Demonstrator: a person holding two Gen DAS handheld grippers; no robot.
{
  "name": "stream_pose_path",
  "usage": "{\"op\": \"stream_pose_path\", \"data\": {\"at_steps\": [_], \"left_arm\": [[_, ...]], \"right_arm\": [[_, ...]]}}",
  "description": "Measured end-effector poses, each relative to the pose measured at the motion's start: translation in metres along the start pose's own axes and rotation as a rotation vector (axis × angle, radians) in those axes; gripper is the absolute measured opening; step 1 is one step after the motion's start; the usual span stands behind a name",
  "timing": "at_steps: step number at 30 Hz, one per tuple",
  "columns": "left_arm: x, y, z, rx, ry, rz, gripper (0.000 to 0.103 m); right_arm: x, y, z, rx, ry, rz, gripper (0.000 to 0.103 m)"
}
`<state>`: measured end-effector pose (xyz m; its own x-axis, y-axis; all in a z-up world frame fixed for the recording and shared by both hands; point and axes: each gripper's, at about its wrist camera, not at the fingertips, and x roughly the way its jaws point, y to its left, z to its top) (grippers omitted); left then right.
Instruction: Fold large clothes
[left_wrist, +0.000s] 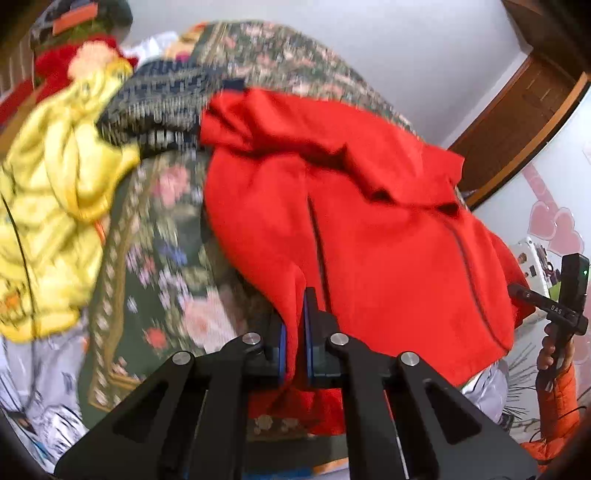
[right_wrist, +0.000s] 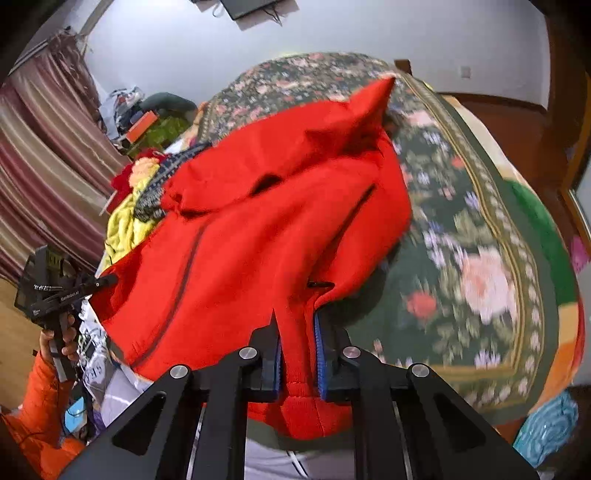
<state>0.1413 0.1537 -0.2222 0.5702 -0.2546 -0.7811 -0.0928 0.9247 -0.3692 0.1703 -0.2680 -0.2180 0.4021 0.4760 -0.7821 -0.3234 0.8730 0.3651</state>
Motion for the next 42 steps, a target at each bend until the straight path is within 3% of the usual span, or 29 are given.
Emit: {"op": "stream_pose_path", "data": {"at_steps": [7, 14, 19, 26, 32, 33, 36, 37, 39, 42], "left_arm": [[-0.021, -0.007, 0.047, 0.037, -0.109, 0.031, 0.006], [-0.029, -0.017, 0.128, 0.033, -0.235, 0.029, 0.006], [-0.013, -0.016, 0.19, 0.025, -0.286, 0.046, 0.006], [0.079, 0.003, 0.261, -0.023, -0.212, 0.127, 0.006], [0.164, 0.034, 0.275, -0.06, -0.072, 0.216, 0.007], [0.175, 0.038, 0.274, -0.067, -0.051, 0.22, 0.007], [0.194, 0.049, 0.269, -0.074, -0.012, 0.235, 0.008], [0.199, 0.052, 0.268, -0.071, 0.0, 0.24, 0.01], [0.201, 0.054, 0.269, -0.069, 0.02, 0.234, 0.011], [0.187, 0.046, 0.277, -0.048, 0.019, 0.228, 0.011]], "right_arm": [[-0.012, 0.017, 0.056, -0.056, -0.097, 0.036, 0.01], [-0.008, 0.03, 0.131, -0.096, -0.198, 0.011, 0.01], [0.024, 0.02, 0.198, -0.063, -0.235, -0.025, 0.01], [0.103, -0.015, 0.27, -0.004, -0.192, -0.084, 0.011], [0.161, -0.065, 0.302, 0.095, -0.067, -0.136, 0.011], [0.162, -0.07, 0.304, 0.089, -0.075, -0.165, 0.011], [0.148, -0.083, 0.313, 0.05, -0.166, -0.409, 0.011], [0.14, -0.09, 0.316, 0.051, -0.186, -0.455, 0.011], [0.128, -0.1, 0.317, 0.072, -0.187, -0.426, 0.011], [0.112, -0.108, 0.31, 0.11, -0.186, -0.303, 0.011]]}}
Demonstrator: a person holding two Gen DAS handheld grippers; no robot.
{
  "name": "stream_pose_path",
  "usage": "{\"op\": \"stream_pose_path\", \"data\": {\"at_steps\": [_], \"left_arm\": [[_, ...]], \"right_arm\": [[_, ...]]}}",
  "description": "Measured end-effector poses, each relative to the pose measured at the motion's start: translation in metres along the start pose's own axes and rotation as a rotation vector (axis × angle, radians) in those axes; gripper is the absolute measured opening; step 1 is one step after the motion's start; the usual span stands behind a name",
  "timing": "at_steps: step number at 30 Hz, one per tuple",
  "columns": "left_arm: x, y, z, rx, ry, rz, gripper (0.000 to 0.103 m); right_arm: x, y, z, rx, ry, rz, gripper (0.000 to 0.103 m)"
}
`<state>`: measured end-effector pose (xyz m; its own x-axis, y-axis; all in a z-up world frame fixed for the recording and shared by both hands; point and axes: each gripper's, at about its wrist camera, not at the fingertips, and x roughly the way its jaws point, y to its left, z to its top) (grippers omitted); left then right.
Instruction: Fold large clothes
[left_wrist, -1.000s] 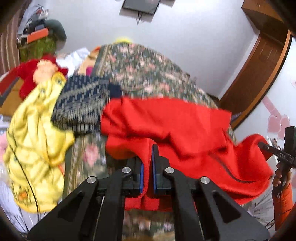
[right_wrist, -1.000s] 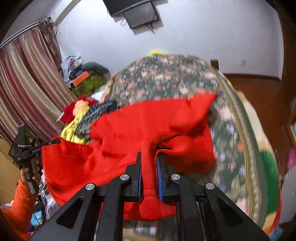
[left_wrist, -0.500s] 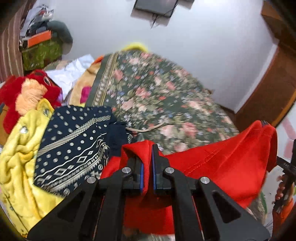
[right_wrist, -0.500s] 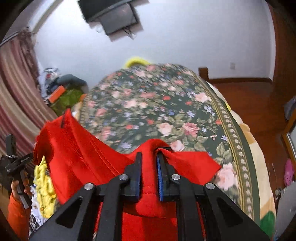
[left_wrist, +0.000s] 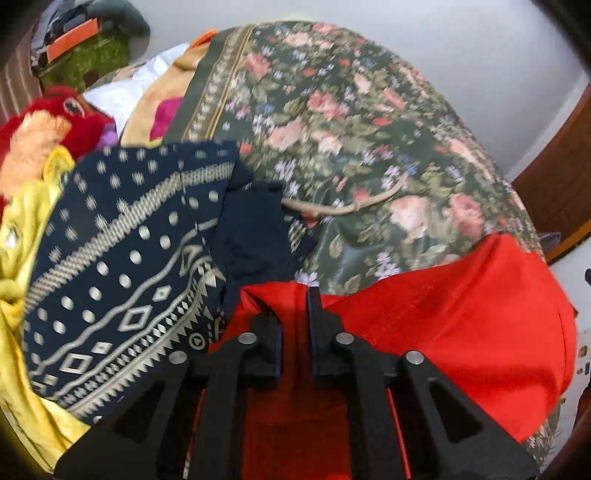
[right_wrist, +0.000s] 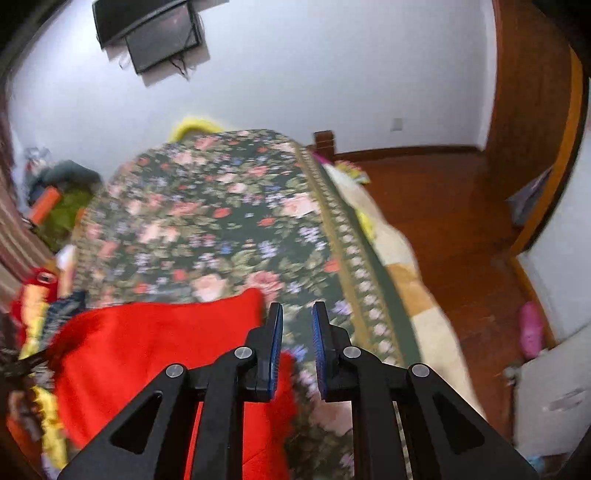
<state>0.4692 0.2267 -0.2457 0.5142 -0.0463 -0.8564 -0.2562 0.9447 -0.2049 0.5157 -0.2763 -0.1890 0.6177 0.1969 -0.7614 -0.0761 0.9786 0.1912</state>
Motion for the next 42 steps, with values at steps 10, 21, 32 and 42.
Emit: {"op": "stream_pose_path", "data": {"at_steps": [10, 21, 32, 42], "left_arm": [[-0.119, -0.003, 0.021, 0.013, -0.282, 0.1, 0.074], [-0.064, -0.026, -0.048, 0.175, -0.023, 0.033, 0.077], [-0.011, -0.003, -0.111, 0.122, 0.086, 0.009, 0.084], [-0.018, 0.033, -0.14, 0.102, 0.078, 0.221, 0.092]], "right_arm": [[-0.019, 0.074, -0.038, -0.145, 0.063, 0.162, 0.011], [0.016, 0.186, -0.108, -0.459, 0.206, 0.215, 0.011], [0.038, 0.125, -0.123, -0.403, 0.266, 0.036, 0.011], [0.012, 0.066, -0.128, -0.301, 0.256, 0.086, 0.011]]}}
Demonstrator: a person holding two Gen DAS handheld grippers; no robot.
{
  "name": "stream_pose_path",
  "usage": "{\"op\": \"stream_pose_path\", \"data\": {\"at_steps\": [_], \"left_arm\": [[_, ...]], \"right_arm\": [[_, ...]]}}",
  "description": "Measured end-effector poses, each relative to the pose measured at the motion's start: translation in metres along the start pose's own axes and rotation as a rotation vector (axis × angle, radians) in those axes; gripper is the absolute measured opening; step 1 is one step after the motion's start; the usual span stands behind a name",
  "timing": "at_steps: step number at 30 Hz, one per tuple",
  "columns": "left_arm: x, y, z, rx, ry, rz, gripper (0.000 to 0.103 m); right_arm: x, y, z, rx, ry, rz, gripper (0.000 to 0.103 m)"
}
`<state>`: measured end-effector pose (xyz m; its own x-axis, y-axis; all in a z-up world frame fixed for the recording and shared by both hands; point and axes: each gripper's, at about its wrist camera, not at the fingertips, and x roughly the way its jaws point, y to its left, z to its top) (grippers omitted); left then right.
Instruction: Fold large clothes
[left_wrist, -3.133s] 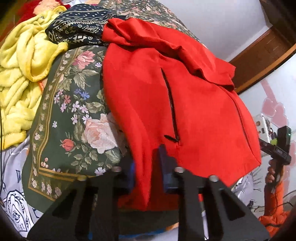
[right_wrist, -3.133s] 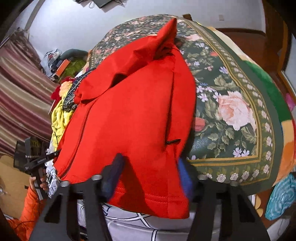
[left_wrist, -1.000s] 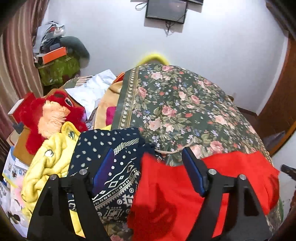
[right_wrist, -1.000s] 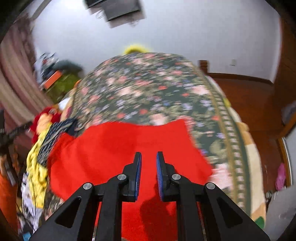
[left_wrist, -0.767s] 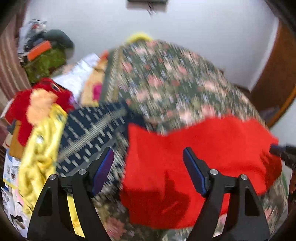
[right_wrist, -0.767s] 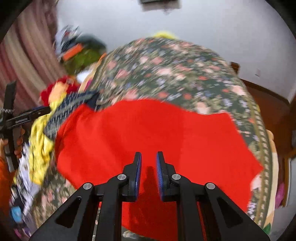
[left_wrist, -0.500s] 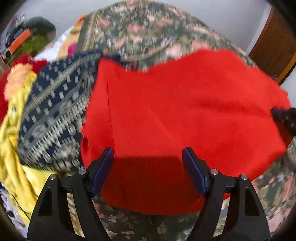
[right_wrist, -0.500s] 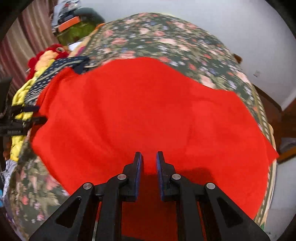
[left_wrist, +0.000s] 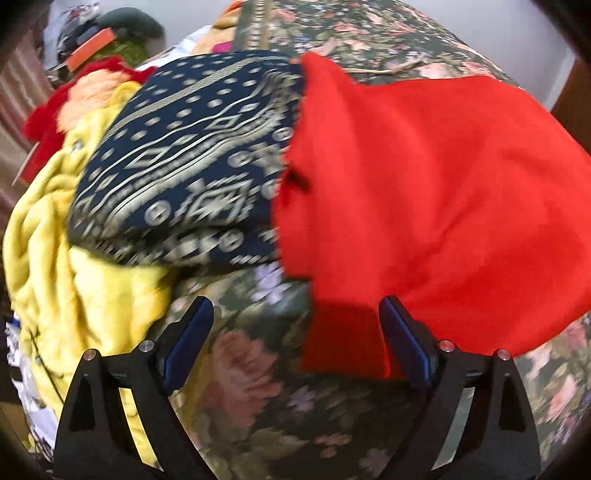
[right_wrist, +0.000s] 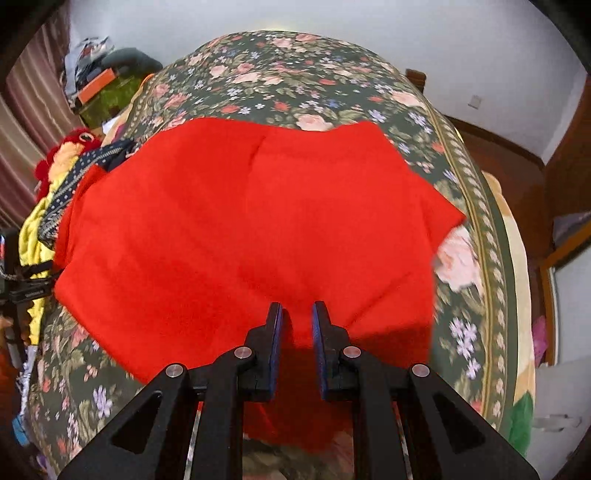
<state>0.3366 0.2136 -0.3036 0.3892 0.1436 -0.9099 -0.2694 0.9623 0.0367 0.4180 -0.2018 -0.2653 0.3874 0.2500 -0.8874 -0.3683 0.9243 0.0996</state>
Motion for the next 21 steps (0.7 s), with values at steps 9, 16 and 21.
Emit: {"op": "stream_pose_path", "data": {"at_steps": [9, 16, 21], "left_arm": [[-0.016, 0.038, -0.018, -0.122, 0.002, 0.001, 0.096], [-0.047, 0.049, -0.027, -0.078, -0.064, 0.248, 0.095], [-0.08, 0.06, -0.037, -0.205, -0.116, 0.006, 0.095]], "right_arm": [[-0.017, -0.028, -0.03, 0.004, 0.025, -0.174, 0.011], [-0.033, -0.067, -0.05, 0.107, 0.065, -0.261, 0.011], [-0.062, -0.056, -0.046, 0.098, -0.018, -0.249, 0.011]]}}
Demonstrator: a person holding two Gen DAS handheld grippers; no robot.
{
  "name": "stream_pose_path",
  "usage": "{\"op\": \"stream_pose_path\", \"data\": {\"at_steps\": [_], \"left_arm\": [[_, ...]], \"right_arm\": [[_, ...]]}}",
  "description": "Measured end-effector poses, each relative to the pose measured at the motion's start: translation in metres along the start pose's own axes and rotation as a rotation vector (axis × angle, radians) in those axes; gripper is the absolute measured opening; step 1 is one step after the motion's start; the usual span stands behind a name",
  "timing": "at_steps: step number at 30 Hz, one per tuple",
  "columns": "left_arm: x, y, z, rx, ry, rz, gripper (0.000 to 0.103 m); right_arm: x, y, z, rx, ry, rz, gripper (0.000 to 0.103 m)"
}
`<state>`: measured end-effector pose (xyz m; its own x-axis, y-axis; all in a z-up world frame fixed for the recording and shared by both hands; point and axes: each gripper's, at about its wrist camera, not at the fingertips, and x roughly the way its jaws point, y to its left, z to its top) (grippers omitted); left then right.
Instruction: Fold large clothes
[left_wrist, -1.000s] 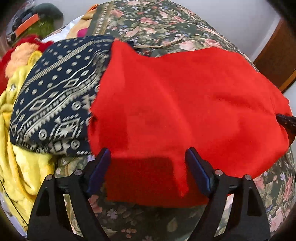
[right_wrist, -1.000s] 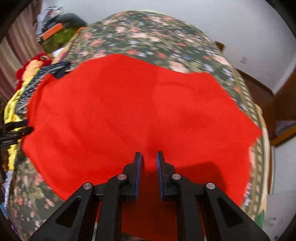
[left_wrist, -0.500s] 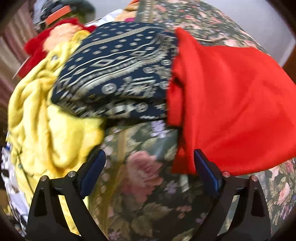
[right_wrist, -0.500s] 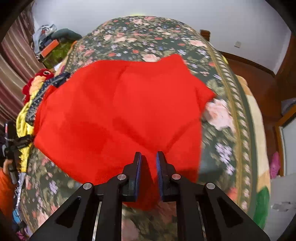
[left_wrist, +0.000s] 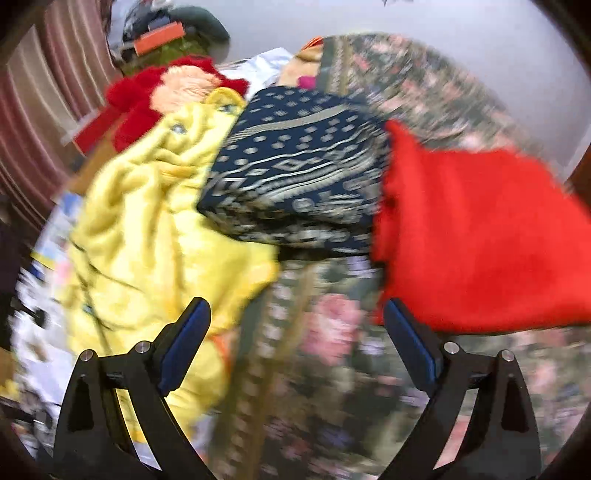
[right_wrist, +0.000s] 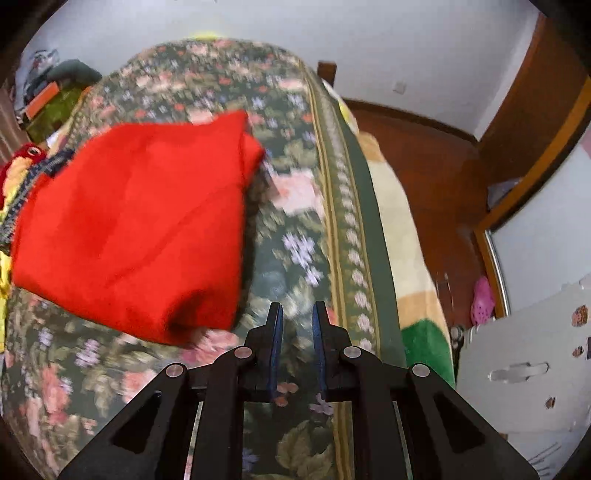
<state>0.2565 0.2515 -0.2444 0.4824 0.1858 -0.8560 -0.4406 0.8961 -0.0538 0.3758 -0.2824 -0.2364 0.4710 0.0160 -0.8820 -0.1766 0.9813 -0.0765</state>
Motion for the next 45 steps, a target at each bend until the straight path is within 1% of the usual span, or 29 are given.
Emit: {"op": "stream_pose_path", "data": {"at_steps": [2, 4, 8, 12, 14, 15, 17, 19, 21, 24, 25, 27, 28, 29, 30, 31, 32, 33, 34, 35, 36, 38, 43, 45], "left_arm": [[-0.005, -0.007, -0.001, -0.047, 0.01, -0.117, 0.095], [-0.001, -0.017, -0.006, -0.099, 0.054, -0.261, 0.095], [0.022, -0.033, -0.013, -0.214, 0.148, -0.46, 0.095], [0.054, -0.042, -0.02, -0.344, 0.23, -0.604, 0.095], [0.068, -0.045, -0.021, -0.403, 0.263, -0.67, 0.096], [0.073, -0.047, -0.02, -0.425, 0.264, -0.689, 0.096], [0.078, -0.048, -0.018, -0.45, 0.235, -0.706, 0.096], [0.084, -0.049, -0.014, -0.474, 0.223, -0.721, 0.096], [0.091, -0.054, -0.007, -0.484, 0.207, -0.738, 0.096], [0.101, -0.068, 0.011, -0.452, 0.177, -0.716, 0.095], [0.102, -0.074, 0.016, -0.431, 0.161, -0.694, 0.094], [0.104, -0.084, 0.025, -0.399, 0.136, -0.647, 0.088], [0.105, -0.089, 0.03, -0.39, 0.121, -0.619, 0.082], [0.107, -0.089, 0.033, -0.392, 0.108, -0.605, 0.076], [0.109, -0.088, 0.036, -0.401, 0.095, -0.594, 0.072], [0.111, -0.087, 0.039, -0.416, 0.087, -0.585, 0.063], [0.111, -0.085, 0.041, -0.442, 0.074, -0.579, 0.047], [0.112, -0.082, 0.043, -0.467, 0.061, -0.571, 0.036], [0.112, -0.079, 0.044, -0.486, 0.052, -0.574, 0.023], [0.109, -0.077, 0.043, -0.505, 0.041, -0.583, 0.02], [0.104, -0.075, 0.041, -0.512, 0.025, -0.575, 0.018], [0.085, -0.073, 0.039, -0.488, -0.025, -0.548, 0.015], [0.03, -0.063, 0.042, -0.436, -0.159, -0.524, 0.013], [0.009, -0.061, 0.046, -0.41, -0.219, -0.493, 0.013]], "right_arm": [[-0.012, 0.01, 0.006, -0.007, -0.038, 0.019, 0.011], [-0.021, 0.025, 0.015, -0.026, -0.076, 0.054, 0.011], [-0.027, 0.064, 0.032, -0.09, -0.11, 0.131, 0.011], [-0.021, 0.111, 0.047, -0.184, -0.113, 0.193, 0.011], [-0.012, 0.135, 0.054, -0.233, -0.102, 0.224, 0.011], [-0.006, 0.146, 0.058, -0.255, -0.093, 0.238, 0.011], [0.007, 0.164, 0.062, -0.285, -0.069, 0.251, 0.011], [0.022, 0.179, 0.066, -0.303, -0.044, 0.258, 0.011], [0.035, 0.187, 0.068, -0.305, -0.021, 0.27, 0.011], [0.05, 0.189, 0.071, -0.283, 0.004, 0.287, 0.011], [0.055, 0.187, 0.072, -0.269, 0.011, 0.301, 0.011], [0.058, 0.183, 0.073, -0.247, 0.021, 0.327, 0.011], [0.059, 0.179, 0.073, -0.233, 0.029, 0.348, 0.011], [0.06, 0.177, 0.074, -0.224, 0.033, 0.362, 0.011], [0.061, 0.175, 0.074, -0.215, 0.039, 0.377, 0.011], [0.061, 0.173, 0.075, -0.207, 0.046, 0.387, 0.011], [0.061, 0.172, 0.076, -0.198, 0.054, 0.395, 0.011], [0.061, 0.17, 0.078, -0.189, 0.061, 0.401, 0.011], [0.06, 0.169, 0.079, -0.179, 0.066, 0.405, 0.011], [0.058, 0.17, 0.08, -0.175, 0.066, 0.405, 0.011], [0.055, 0.172, 0.081, -0.176, 0.065, 0.406, 0.011], [0.044, 0.181, 0.083, -0.198, 0.052, 0.429, 0.011], [0.011, 0.223, 0.082, -0.315, -0.011, 0.48, 0.011], [0.005, 0.241, 0.082, -0.342, -0.022, 0.508, 0.011]]}}
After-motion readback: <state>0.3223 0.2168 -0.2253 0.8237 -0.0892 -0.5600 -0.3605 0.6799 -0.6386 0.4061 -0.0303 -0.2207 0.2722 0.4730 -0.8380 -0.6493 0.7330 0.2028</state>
